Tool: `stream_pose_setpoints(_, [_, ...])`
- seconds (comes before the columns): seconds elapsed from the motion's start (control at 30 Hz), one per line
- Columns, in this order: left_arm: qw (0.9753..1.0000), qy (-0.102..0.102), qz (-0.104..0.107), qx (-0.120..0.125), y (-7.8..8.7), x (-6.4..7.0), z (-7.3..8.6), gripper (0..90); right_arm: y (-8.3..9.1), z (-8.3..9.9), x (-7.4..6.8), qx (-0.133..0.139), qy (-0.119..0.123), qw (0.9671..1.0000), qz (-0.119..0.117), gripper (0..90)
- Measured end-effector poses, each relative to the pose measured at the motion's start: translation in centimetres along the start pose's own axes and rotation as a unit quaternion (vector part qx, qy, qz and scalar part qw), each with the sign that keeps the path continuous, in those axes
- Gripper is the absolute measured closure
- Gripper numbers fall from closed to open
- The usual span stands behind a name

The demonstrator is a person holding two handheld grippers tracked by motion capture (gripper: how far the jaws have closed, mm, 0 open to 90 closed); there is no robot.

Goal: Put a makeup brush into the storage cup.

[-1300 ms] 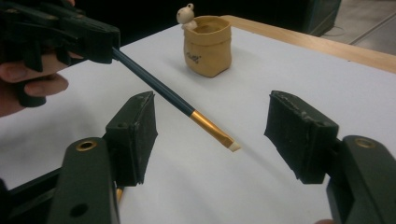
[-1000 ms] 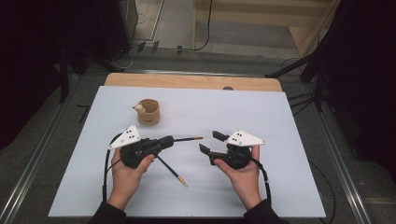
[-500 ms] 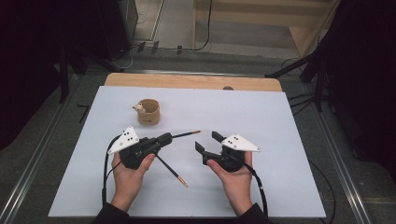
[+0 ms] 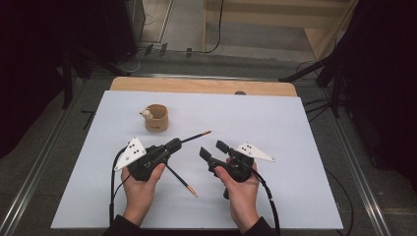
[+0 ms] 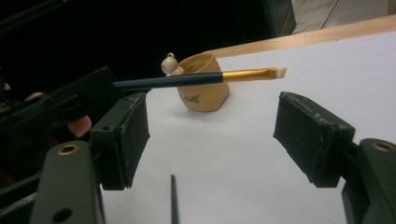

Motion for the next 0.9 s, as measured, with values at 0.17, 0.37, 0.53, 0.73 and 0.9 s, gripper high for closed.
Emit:
stream_pose_setpoints(0.17, [1.0000, -0.008, -0.001, 0.004, -0.2, 0.4, 0.2, 86.0, -0.3, 0.1, -0.2, 0.010, -0.046, 0.9988, -0.009, 29.3])
stream_pose_setpoints(0.37, [0.9999, -0.008, 0.001, 0.008, -0.3, 0.7, 0.4, 86.0, -0.5, 0.3, 0.1, 0.020, -0.125, 0.9919, -0.010, 31.7])
stream_pose_setpoints(0.53, [0.9999, -0.006, 0.005, 0.013, -0.4, 0.9, 0.5, 86.0, -0.7, 0.3, 0.4, 0.038, -0.176, 0.9834, -0.024, 34.1])
stream_pose_setpoints(0.73, [0.9999, -0.007, 0.007, 0.012, -0.5, 1.1, 0.7, 86.0, -0.6, 0.1, 0.7, 0.042, -0.209, 0.9763, -0.036, 34.1])
stream_pose_setpoints(0.9, [0.9998, -0.010, 0.010, 0.011, -0.7, 1.4, 0.9, 86.0, -0.6, 0.4, 1.0, 0.034, -0.245, 0.9683, -0.036, 34.5])
Point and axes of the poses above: each handheld gripper's, and its own axes: y roughly backward along the jaws, z roughly out of its underside, x roughly to its right, the point moved 3 cm from there along -y, roughly forward along the jaws, and after that the axes turned 4 degrees about x, right-handed, at the moved point
